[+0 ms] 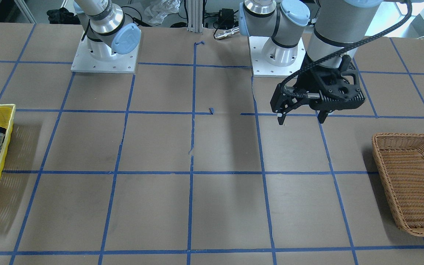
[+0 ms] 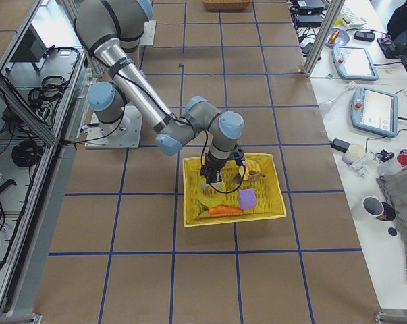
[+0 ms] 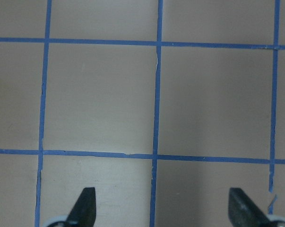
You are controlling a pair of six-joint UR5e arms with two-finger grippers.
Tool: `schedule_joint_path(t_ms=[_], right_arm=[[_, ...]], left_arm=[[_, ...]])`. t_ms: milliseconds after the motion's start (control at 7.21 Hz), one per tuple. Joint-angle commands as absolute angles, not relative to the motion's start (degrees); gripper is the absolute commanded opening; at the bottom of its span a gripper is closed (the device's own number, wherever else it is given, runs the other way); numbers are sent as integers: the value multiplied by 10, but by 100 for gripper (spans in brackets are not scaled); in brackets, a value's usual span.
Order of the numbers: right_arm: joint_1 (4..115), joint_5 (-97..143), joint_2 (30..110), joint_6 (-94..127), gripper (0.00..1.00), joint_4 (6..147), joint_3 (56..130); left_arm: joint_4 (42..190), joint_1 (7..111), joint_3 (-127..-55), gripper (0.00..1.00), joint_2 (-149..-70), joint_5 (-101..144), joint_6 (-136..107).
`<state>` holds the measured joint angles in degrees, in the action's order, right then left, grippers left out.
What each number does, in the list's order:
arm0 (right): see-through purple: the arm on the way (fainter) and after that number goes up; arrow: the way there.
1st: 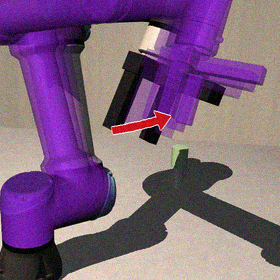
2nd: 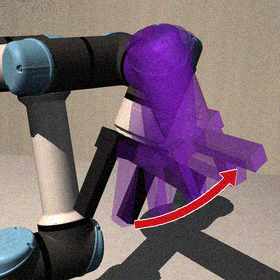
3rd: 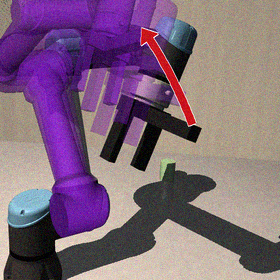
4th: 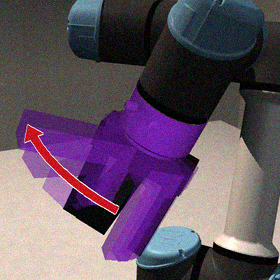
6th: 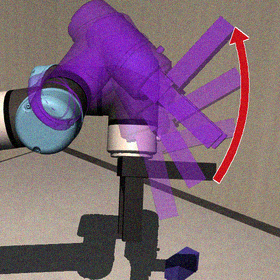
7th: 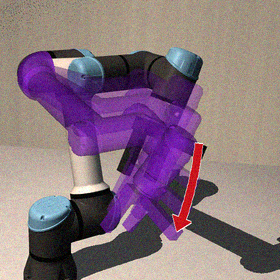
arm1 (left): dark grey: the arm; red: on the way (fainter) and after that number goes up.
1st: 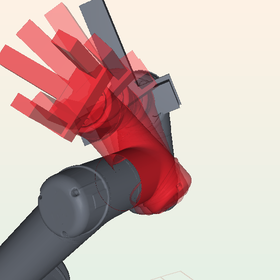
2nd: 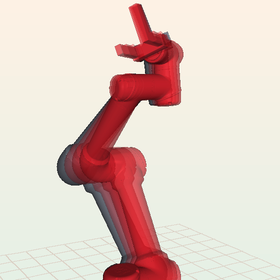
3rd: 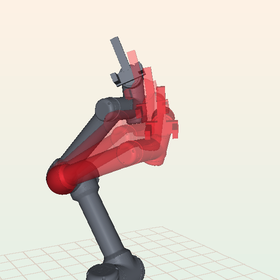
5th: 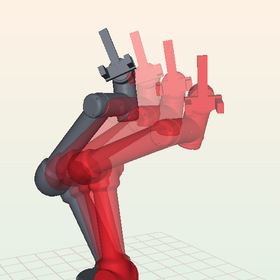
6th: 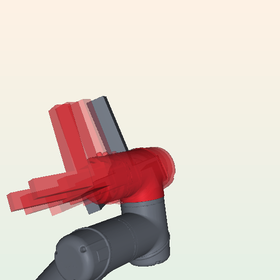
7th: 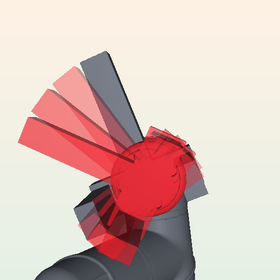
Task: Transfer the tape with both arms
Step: 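Grasp the yellow tape roll with the right gripper and lift it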
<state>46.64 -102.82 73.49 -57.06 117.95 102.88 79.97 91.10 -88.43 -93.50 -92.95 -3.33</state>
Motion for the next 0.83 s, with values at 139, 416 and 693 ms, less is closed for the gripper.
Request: schedule_joint_path(t_ms=[139,416,693], right_arm=[[509,-957,814,-466,0,1108,1028],[667,-934,818,-231,0,1096,1027],[878,-933,797,88,0,1107,995]], left_arm=[[814,913,-881,100,-920,-931,-36],[814,913,-887,100,-916,-934,-37],[804,912,-890,100,-918,-933,-38]])
